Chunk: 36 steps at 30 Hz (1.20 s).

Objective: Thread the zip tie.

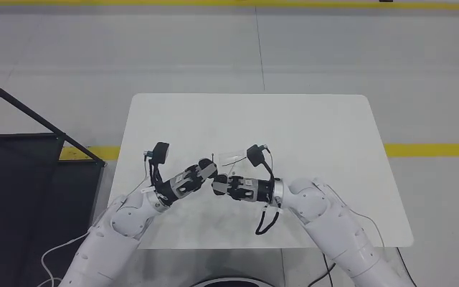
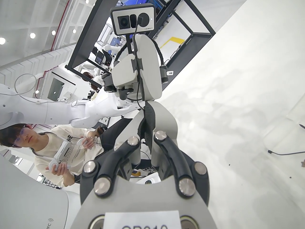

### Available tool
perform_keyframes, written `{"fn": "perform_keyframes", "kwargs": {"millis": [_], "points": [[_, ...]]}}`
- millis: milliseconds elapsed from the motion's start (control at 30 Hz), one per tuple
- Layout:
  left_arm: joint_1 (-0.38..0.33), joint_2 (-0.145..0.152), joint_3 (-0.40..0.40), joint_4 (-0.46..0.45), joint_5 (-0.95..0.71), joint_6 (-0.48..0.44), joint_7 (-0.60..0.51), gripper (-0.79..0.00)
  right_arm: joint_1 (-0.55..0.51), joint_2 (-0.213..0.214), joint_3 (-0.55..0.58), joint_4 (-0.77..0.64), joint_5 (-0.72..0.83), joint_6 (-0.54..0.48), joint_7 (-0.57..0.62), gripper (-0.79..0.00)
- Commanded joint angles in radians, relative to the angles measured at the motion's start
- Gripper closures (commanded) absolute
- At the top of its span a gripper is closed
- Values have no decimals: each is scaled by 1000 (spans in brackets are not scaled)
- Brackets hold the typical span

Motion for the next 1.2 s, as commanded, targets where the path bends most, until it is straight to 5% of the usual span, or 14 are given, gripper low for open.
{"fn": "perform_keyframes", "kwargs": {"millis": [0,433,767,900,1033,1167], "points": [[0,0,-1,-1,-3,1,-7,-785,-5,2,7,-4,0,-4,2,0],[-4,-1,-12,23,-52,-18,-38,-785,-27,15,51,-22,0,-4,33,0],[-59,16,2,95,-251,-77,-299,-785,-56,38,103,-66,-87,-45,88,0],[-75,21,4,108,-304,-99,-353,-733,-61,45,109,-81,-99,-26,127,0],[-81,22,8,108,-300,-106,-371,-517,-58,48,107,-83,-93,-28,155,0],[-83,20,20,109,-276,-103,-367,-517,-57,50,103,-84,-92,-27,161,0]]}}
